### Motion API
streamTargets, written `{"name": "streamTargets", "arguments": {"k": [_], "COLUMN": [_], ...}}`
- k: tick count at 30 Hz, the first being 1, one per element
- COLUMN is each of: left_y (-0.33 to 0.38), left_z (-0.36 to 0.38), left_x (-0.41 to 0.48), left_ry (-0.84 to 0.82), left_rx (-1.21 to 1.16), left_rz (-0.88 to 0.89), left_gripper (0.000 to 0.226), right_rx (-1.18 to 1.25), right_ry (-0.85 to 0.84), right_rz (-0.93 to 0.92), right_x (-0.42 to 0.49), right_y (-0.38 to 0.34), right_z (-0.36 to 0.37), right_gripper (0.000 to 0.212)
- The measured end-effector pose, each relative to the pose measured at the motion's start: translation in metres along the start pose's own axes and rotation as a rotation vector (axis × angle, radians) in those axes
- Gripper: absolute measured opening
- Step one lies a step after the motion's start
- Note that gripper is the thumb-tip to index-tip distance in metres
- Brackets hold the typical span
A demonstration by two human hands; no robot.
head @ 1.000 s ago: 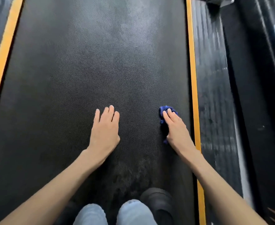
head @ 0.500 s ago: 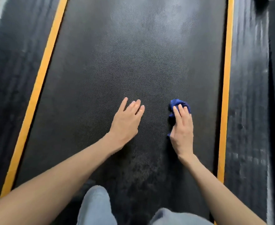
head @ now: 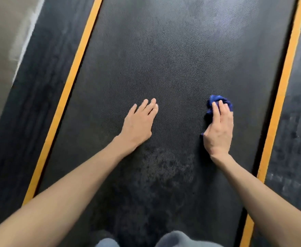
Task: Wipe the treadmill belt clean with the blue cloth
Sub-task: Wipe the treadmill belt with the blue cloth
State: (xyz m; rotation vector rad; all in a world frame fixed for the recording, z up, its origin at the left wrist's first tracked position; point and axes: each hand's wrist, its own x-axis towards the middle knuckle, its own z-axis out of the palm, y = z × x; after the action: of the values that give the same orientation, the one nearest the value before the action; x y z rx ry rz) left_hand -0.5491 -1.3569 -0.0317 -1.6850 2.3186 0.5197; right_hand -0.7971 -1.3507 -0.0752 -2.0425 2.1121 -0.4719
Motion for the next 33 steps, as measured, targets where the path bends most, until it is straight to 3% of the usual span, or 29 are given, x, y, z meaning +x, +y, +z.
{"name": "streamTargets", "arguments": {"k": [5,9,12,14,16,19,21,23,25,29,33], "left_y": [-0.013,-0.024,-0.035,-0.035,-0.034,-0.039,-0.046,-0.056,-0.067,-0.074,-0.063], "left_z": [0.011,0.007,-0.004,-0.004,-0.007,-0.016,-0.016,-0.008,0.005,0.031,0.041], "left_x": [0.0,0.008,0.012,0.01,0.006,-0.007,-0.021,-0.039,-0.058,-0.085,-0.092], "left_ry": [0.091,0.226,0.162,0.105,0.041,0.044,0.104,0.162,0.177,0.282,0.3], "left_rx": [-0.031,-0.017,-0.026,-0.032,-0.026,-0.044,-0.092,-0.19,-0.281,-0.328,-0.312], "left_rz": [0.039,0.158,0.187,0.199,0.22,0.167,0.14,0.055,-0.073,-0.225,-0.234], "left_gripper": [0.081,0.065,0.065,0.069,0.073,0.072,0.069,0.065,0.063,0.059,0.061], "right_rx": [-0.007,0.059,0.038,0.038,0.032,0.004,0.04,0.062,0.089,0.141,0.095], "right_ry": [0.105,-0.132,-0.33,-0.372,-0.309,-0.055,0.1,0.208,0.172,-0.119,-0.284], "right_rz": [0.039,-0.426,-0.75,-0.869,-0.736,-0.196,0.129,0.258,0.096,-0.334,-0.626], "right_x": [-0.008,-0.091,-0.134,-0.122,-0.095,-0.046,-0.031,-0.039,-0.072,-0.163,-0.16], "right_y": [-0.024,-0.105,-0.135,-0.119,-0.084,-0.022,-0.022,-0.06,-0.111,-0.184,-0.169], "right_z": [0.015,0.035,0.038,0.031,0.021,0.01,0.014,0.027,0.041,0.055,0.046], "right_gripper": [0.055,0.056,0.054,0.052,0.049,0.056,0.055,0.052,0.051,0.052,0.054]}}
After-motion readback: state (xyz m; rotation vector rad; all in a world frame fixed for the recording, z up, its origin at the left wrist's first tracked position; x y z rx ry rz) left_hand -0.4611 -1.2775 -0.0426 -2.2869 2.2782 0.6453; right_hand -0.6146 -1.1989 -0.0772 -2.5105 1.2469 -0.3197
